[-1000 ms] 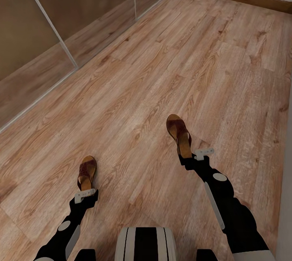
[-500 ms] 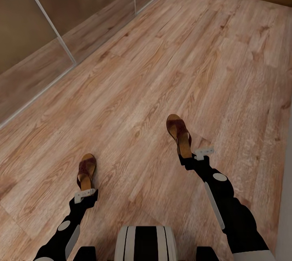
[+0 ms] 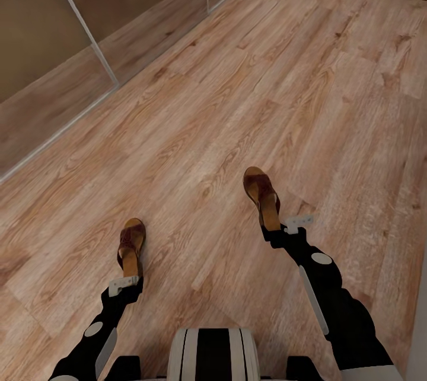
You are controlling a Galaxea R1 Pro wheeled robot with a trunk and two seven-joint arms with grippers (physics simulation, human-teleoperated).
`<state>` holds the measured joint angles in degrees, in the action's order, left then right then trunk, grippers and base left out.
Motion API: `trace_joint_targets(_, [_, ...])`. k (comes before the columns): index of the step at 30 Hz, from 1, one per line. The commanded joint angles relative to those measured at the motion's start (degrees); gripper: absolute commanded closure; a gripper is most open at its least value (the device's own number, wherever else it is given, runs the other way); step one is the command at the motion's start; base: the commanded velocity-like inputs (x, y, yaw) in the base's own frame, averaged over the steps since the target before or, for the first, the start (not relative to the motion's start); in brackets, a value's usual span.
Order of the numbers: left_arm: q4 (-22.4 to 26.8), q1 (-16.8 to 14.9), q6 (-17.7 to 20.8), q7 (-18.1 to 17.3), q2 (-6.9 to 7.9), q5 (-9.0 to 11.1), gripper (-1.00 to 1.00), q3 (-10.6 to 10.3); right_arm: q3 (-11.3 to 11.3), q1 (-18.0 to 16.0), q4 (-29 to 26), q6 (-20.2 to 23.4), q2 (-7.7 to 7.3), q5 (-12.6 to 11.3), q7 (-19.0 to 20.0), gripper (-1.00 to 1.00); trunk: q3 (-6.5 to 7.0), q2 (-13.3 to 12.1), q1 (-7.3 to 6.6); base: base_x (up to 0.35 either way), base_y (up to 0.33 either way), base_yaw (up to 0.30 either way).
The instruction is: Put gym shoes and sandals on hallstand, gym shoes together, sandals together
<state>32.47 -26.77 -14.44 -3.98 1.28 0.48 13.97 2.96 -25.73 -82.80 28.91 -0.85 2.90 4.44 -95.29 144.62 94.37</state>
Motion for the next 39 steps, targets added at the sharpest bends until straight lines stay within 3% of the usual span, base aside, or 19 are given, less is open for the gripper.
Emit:
trace_joint_targets(1, [-0.04, -0.03, -0.15, -0.42, -0.02, 0.05, -1.00, 0.27, 0.03, -0.02, -0.08, 0.35, -0.03, 0.09, 0.13, 1.00, -0.26, 0.03, 0.01, 0.000, 0.000, 0.018])
trace_joint_targets(20, [0.04, -0.03, -0.15, -0.42, -0.11, 0.05, -1.00, 0.27, 0.03, -0.03, -0.08, 0.35, -0.03, 0.09, 0.13, 1.00, -1.30, 0.03, 0.01, 0.000, 0.000, 0.002])
trace_joint_targets(39, [-0.04, -0.03, -0.15, -0.42, -0.16, 0.05, -1.00, 0.27, 0.03, -0.02, -0.08, 0.35, -0.03, 0.09, 0.13, 1.00, -1.36, 0.03, 0.01, 0.012, 0.000, 0.000])
